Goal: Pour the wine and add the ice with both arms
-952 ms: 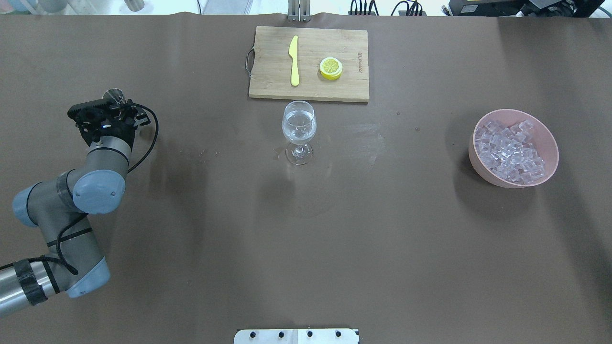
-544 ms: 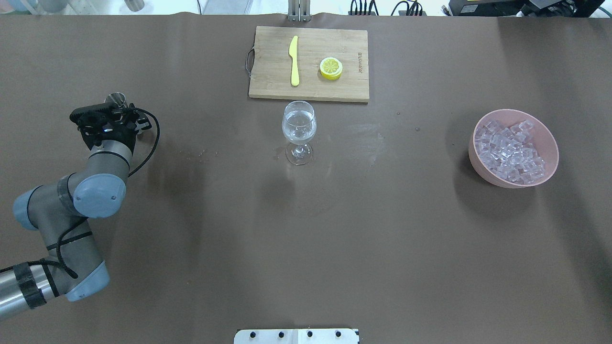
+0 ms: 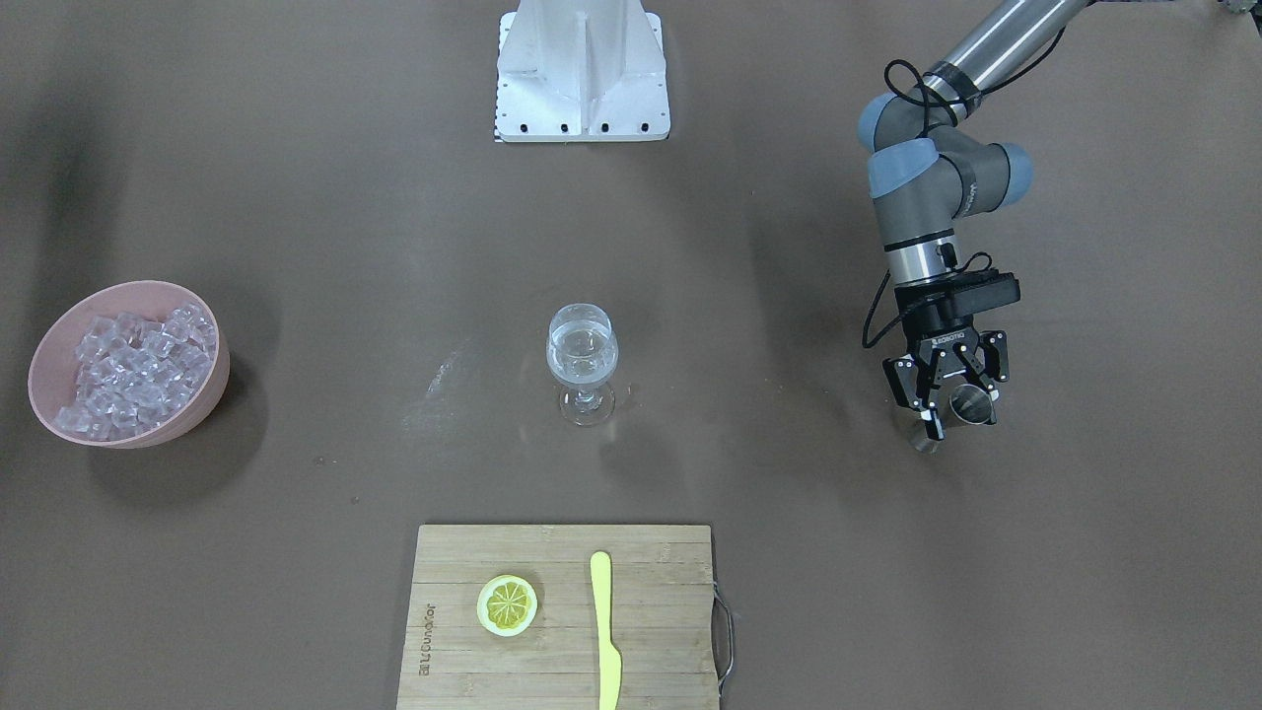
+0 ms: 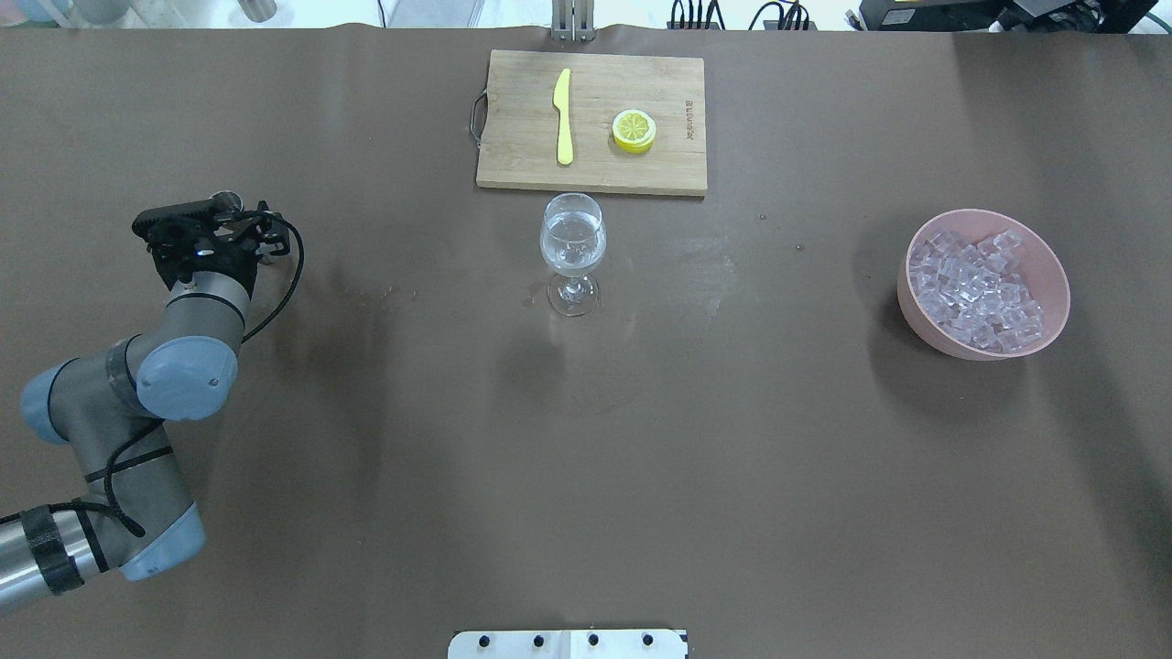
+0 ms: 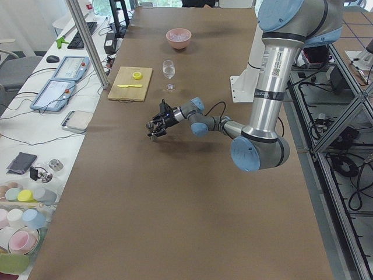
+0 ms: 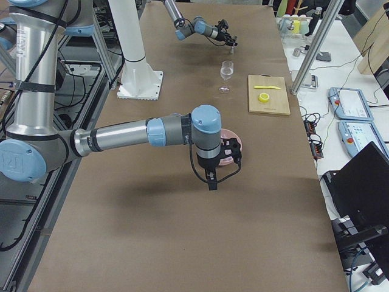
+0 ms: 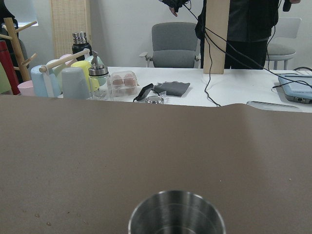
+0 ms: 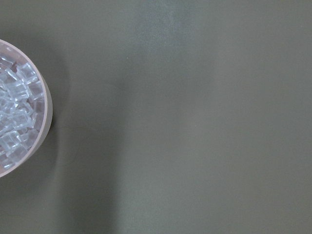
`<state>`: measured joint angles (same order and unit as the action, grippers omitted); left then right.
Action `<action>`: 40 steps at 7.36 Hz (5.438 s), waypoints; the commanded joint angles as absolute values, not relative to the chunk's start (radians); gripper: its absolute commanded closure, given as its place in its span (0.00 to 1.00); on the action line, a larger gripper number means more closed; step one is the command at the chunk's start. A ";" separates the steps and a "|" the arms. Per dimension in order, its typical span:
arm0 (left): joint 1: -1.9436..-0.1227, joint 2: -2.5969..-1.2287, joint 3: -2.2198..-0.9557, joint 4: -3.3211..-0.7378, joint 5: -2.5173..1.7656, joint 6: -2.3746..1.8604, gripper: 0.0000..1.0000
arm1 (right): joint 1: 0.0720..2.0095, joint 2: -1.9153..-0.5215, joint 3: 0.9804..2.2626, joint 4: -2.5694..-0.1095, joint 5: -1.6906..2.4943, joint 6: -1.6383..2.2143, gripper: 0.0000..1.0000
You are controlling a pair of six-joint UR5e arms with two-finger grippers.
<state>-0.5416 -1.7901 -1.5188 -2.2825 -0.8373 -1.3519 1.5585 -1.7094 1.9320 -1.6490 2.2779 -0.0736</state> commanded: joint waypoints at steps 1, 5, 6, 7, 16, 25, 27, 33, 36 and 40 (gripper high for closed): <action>-0.541 -1.776 -1.531 -2.284 -0.842 -1.333 0.01 | 1.559 -1.709 1.931 -1.649 2.278 -0.074 0.00; -0.549 -1.680 -1.687 -2.402 -0.946 -1.128 0.01 | 1.559 -1.710 1.931 -1.649 2.278 -0.074 0.00; -0.566 -1.660 -1.716 -2.402 -0.983 -1.118 0.01 | 1.559 -1.709 1.931 -1.649 2.278 -0.074 0.00; -0.593 -1.640 -1.754 -2.399 -1.015 -1.068 0.01 | 1.559 -1.709 1.933 -1.649 2.278 -0.074 0.00; -1.311 -1.634 -1.918 -1.717 -1.980 0.046 0.01 | 1.559 -1.710 1.933 -1.649 2.278 -0.074 0.00; -1.657 -1.454 -1.739 -1.499 -2.449 0.091 0.01 | 1.557 -1.703 1.947 -1.647 2.278 -0.072 0.00; -1.654 -1.456 -1.735 -1.555 -2.438 0.094 0.01 | 1.542 -1.665 1.957 -1.644 2.342 0.042 0.00; -1.646 -1.456 -1.703 -1.582 -2.441 0.094 0.01 | 1.168 -1.520 2.036 -1.644 2.179 0.581 0.00; -1.646 -1.457 -1.698 -1.583 -2.447 0.094 0.01 | 1.036 -1.491 1.963 -1.511 2.079 0.646 0.00; -1.646 -1.457 -1.698 -1.585 -2.448 0.094 0.01 | 0.991 -1.486 1.839 -1.273 2.066 0.773 0.00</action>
